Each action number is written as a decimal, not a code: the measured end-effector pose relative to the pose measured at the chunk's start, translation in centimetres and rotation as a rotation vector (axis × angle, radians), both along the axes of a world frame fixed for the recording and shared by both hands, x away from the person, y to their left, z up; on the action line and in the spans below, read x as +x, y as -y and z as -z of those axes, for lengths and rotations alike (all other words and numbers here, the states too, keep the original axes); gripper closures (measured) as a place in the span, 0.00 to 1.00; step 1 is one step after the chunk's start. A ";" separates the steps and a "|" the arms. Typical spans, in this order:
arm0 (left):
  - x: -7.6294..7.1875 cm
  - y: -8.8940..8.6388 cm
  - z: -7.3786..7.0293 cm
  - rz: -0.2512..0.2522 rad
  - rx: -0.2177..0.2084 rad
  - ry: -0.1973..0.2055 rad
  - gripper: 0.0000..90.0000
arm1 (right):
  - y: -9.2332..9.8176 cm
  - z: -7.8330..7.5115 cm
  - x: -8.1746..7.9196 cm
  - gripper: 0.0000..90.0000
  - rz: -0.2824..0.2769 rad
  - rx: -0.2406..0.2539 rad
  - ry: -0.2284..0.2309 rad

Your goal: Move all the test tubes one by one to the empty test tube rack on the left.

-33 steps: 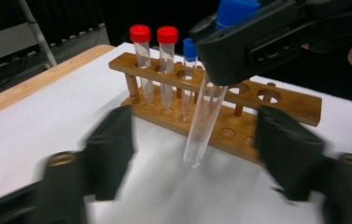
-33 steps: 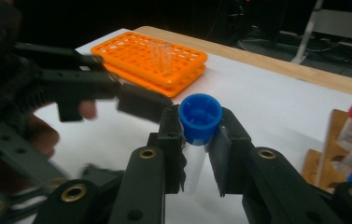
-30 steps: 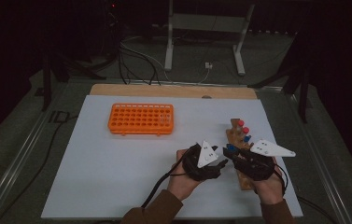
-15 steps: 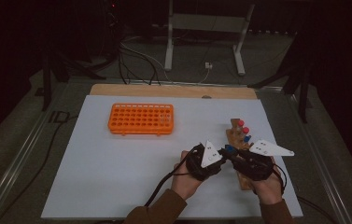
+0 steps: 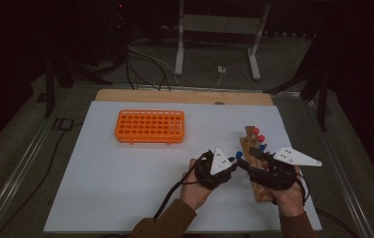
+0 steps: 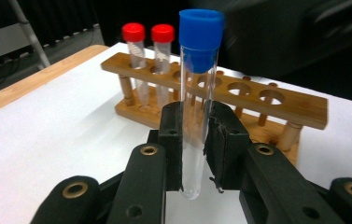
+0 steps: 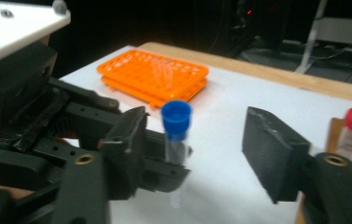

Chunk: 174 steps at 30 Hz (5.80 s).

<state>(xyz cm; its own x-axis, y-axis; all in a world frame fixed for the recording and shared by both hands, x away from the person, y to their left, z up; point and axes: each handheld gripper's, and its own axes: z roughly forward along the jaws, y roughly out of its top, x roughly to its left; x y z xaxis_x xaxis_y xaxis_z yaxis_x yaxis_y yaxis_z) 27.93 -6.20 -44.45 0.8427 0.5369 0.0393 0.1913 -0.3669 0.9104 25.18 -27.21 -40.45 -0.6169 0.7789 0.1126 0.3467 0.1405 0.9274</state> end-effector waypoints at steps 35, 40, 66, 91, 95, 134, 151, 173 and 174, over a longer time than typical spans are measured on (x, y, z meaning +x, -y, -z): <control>3.7 -6.8 -1.2 -0.212 -0.048 -0.004 0.86 | 1.8 0.2 0.3 0.00 0.220 -0.045 0.034; 4.3 -8.0 -1.2 -0.249 -0.045 0.000 0.86 | 2.0 0.2 0.3 0.00 0.233 -0.042 0.038; 7.3 -13.6 -1.2 -0.411 0.001 0.056 0.86 | 2.1 0.3 0.4 0.00 0.239 -0.044 0.039; 11.3 -15.3 1.4 -0.541 0.006 0.016 0.86 | 2.0 0.4 0.5 0.00 0.235 -0.047 0.033; 11.7 -15.0 1.9 -0.544 0.016 0.003 0.86 | 2.0 0.4 0.5 0.00 0.235 -0.046 0.032; 11.0 -16.4 4.7 -0.551 0.042 -0.144 0.69 | 2.8 0.6 0.8 0.00 0.256 -0.051 0.026; 6.1 -19.2 1.4 -0.533 -0.152 -0.127 0.08 | 4.2 1.2 3.5 0.32 0.225 -0.128 0.007; 2.6 -19.8 -0.6 -0.483 -0.195 -0.081 0.01 | 3.7 4.7 5.5 0.83 0.238 -0.233 -0.111; 2.6 -19.8 -0.6 -0.485 -0.194 -0.081 0.01 | 3.7 4.8 5.6 0.83 0.240 -0.233 -0.115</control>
<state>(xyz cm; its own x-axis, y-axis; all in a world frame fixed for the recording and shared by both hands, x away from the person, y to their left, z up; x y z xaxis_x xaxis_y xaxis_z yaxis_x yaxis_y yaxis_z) 30.55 13.61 -43.86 0.4919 0.8568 -0.1549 0.3702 -0.0448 0.9279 30.74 -30.87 -45.27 -0.4066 0.9132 -0.0274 0.4959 0.2458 0.8329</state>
